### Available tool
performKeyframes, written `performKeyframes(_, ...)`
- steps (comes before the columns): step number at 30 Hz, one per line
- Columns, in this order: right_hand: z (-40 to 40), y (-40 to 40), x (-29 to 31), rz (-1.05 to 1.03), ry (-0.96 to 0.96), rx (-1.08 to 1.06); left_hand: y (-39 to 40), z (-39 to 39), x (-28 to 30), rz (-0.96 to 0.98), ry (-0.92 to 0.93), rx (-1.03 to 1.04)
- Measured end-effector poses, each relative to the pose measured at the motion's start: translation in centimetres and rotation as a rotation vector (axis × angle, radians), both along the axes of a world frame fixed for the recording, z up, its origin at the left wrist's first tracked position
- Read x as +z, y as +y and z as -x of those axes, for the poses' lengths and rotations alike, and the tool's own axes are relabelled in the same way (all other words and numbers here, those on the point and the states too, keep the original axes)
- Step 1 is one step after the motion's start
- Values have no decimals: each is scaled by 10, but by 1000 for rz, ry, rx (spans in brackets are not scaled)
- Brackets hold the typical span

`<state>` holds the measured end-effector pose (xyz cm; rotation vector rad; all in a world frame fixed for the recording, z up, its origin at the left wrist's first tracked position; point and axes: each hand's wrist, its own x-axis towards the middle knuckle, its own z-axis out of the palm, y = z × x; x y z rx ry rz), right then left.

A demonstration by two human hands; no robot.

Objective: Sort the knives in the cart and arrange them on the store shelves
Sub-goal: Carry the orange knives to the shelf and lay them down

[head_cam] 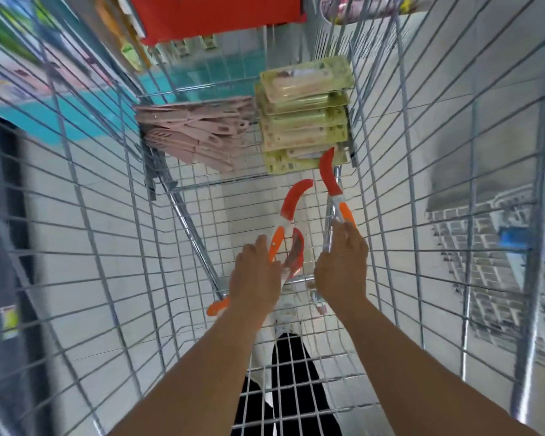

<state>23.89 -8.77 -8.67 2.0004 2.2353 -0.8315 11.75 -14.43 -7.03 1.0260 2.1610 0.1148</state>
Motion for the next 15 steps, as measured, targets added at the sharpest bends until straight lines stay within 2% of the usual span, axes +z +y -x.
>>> performKeyframes(8,10,34,-12,43,-205,0,7,14,-24,62,64,-48)
performKeyframes(12,15,32,-10,104,-203,40,-3,27,-20,71,37,-61)
performKeyframes(15,20,22,-4,171,-127,-60,-25,39,-17,108,-1,-10)
